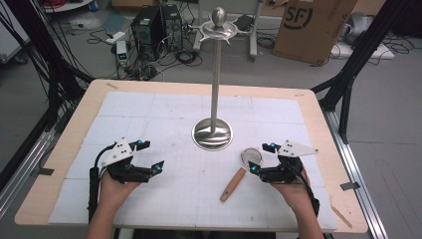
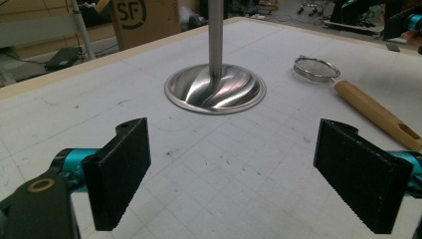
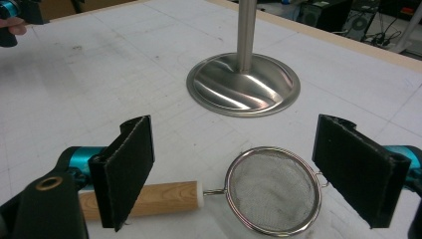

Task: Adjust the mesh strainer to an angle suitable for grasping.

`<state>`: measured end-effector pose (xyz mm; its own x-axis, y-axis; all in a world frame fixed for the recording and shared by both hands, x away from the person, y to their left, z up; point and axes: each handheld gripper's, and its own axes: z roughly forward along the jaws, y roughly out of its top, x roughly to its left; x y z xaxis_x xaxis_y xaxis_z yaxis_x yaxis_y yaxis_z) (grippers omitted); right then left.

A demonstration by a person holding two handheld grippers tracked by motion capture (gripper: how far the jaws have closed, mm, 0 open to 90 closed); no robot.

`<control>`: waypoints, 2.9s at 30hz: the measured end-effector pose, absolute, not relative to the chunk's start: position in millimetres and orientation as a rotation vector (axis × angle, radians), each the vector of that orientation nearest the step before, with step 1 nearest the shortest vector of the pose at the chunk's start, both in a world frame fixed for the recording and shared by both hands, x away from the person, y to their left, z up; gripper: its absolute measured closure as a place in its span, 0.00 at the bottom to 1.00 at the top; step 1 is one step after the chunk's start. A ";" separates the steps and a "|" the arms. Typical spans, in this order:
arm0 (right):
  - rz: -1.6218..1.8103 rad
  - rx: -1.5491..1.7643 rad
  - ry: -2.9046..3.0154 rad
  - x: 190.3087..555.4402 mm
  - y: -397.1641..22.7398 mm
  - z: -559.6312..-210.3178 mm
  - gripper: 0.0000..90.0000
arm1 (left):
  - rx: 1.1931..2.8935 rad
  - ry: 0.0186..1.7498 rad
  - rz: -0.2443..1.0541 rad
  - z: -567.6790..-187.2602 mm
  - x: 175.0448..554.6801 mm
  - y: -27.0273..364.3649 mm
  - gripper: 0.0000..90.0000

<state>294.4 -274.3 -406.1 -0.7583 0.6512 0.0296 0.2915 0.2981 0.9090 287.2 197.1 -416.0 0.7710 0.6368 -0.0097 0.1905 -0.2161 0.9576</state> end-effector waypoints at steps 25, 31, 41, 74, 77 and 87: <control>1.419 0.729 2.450 285.9 -261.7 -410.1 0.52 | 1.765 0.613 0.446 -415.8 287.0 191.2 0.17; 1.381 0.688 2.568 286.2 -255.6 -416.5 0.68 | 1.782 0.621 0.451 -416.9 287.4 190.5 0.17; 1.355 0.611 2.695 285.1 -245.3 -423.4 0.85 | 1.804 0.627 0.459 -418.7 287.9 188.1 0.17; 1.224 0.577 2.774 284.9 -205.2 -440.6 1.00 | 1.793 0.645 0.461 -422.3 293.1 187.4 0.17; 1.211 0.585 2.748 289.2 -201.3 -441.3 1.00 | 1.786 0.650 0.464 -422.2 293.7 188.5 0.17; 1.174 0.630 2.674 304.3 -190.6 -443.2 1.00 | 1.772 0.649 0.465 -421.7 294.1 189.6 0.17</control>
